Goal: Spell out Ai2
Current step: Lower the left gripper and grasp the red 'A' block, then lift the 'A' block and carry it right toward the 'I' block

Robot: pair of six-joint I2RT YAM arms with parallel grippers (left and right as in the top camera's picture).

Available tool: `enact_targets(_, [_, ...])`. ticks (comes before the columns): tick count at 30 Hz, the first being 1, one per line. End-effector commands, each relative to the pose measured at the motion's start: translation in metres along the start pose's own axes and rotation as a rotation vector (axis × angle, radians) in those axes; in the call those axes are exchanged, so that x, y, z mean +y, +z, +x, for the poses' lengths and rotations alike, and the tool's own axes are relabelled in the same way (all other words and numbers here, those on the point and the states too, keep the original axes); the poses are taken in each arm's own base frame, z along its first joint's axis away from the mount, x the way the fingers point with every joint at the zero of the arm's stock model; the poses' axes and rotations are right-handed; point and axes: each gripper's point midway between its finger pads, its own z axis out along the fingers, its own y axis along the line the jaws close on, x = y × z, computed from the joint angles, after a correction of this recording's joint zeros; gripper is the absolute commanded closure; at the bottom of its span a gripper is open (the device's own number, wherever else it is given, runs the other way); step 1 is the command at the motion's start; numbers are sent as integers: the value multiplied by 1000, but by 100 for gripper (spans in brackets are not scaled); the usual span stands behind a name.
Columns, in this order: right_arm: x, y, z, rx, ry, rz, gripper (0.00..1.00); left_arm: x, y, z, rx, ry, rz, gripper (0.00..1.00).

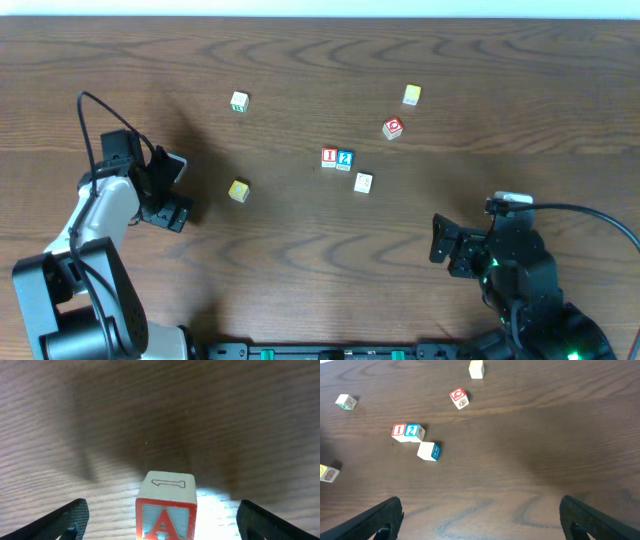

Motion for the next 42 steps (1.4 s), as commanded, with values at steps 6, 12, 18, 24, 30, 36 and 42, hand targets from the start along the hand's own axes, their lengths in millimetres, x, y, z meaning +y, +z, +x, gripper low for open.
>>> enact_targets(6, [-3, 0, 0, -7, -9, 16, 1, -2, 4, 3, 7, -16, 11, 33])
enact_targets(12, [-3, 0, 0, -7, -9, 16, 1, -2, 4, 3, 7, -16, 11, 43])
enact_targets(18, [-3, 0, 0, -7, -9, 16, 1, -2, 4, 3, 4, -16, 10, 51])
enact_targets(24, [-3, 0, 0, -7, -9, 16, 1, -1, 4, 2, 2, -16, 9, 64])
enact_targets(30, [-3, 0, 0, -7, -9, 16, 1, -1, 4, 2, 2, -16, 9, 67])
enact_targets(36, [-3, 0, 0, -7, -9, 16, 1, -1, 4, 1, -1, -17, 6, 76])
enact_targets(42, [-3, 0, 0, -7, -9, 16, 1, 18, -5, -25, -91, -194, -50, 84])
